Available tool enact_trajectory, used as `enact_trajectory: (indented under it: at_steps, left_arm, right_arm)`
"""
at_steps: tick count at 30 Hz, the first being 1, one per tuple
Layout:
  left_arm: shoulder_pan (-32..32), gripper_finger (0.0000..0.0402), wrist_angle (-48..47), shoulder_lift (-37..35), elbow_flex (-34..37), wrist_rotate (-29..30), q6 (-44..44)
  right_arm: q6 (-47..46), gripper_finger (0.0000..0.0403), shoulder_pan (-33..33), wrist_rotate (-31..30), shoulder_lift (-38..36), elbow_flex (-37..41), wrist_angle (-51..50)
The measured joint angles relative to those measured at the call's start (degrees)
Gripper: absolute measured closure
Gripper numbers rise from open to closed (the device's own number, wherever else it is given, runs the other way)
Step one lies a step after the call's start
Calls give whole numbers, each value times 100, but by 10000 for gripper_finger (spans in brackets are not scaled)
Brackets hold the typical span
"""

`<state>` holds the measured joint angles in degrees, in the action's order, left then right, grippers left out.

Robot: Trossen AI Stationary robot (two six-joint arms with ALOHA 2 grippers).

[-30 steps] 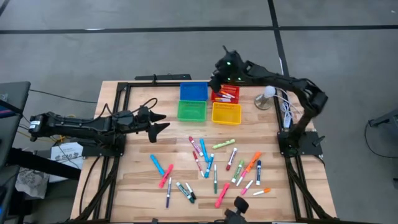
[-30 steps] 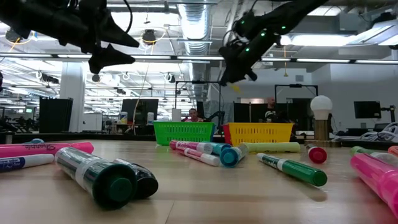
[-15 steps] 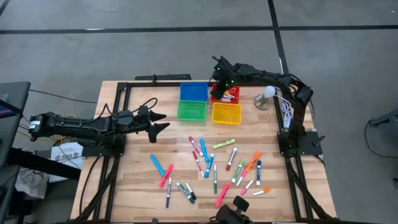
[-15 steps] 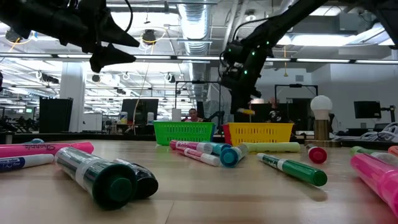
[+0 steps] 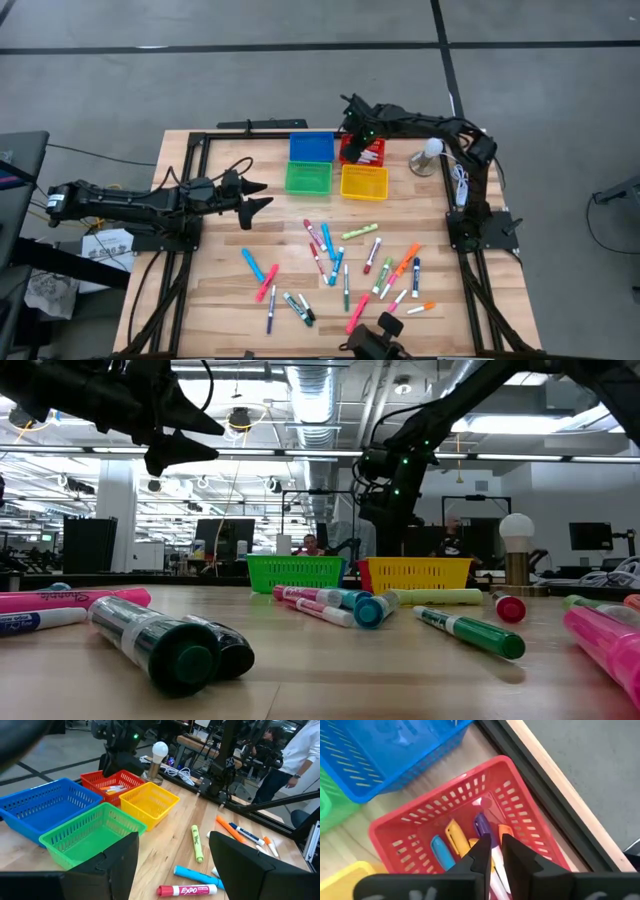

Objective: Pick & Place Markers
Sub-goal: Put the top pink pen into the red basket

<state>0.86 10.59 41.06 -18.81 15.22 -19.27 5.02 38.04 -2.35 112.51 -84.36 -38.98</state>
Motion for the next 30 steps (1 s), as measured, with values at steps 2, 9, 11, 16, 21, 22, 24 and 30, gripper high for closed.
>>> enact_trajectory:
  at_steps: [2, 9, 11, 16, 21, 22, 24, 30]
  left_arm:
    - [0, 160, -1, 0, 0, -1, 0]
    - [0, 160, -2, 0, 0, 0, 120]
    - [0, 160, -2, 0, -2, 0, 268]
    - [-2, 160, -2, 2, -4, 0, 295]
    - [-2, 160, 0, 2, -4, 0, 295]
    - [-2, 160, 0, 2, -4, 0, 295]
    - [-2, 160, 8, 2, -4, 0, 295]
    - [-2, 160, 26, 2, -4, 0, 278]
  right_arm:
    - [-2, 369, 3, 49, -24, -12, 17]
    - [-4, 370, -99, 632, -432, -120, -186]
    - [-2, 370, -204, 691, -707, -120, -378]
    - [-2, 370, -569, 699, -1604, -120, -825]
    - [-45, 370, -1125, 749, -2510, -120, -912]
    - [-52, 370, -1239, 787, -2685, -120, -922]
    - [-162, 370, -1462, 851, -3010, -120, -907]
    - [-487, 370, -2148, 859, -3865, -87, -1053]
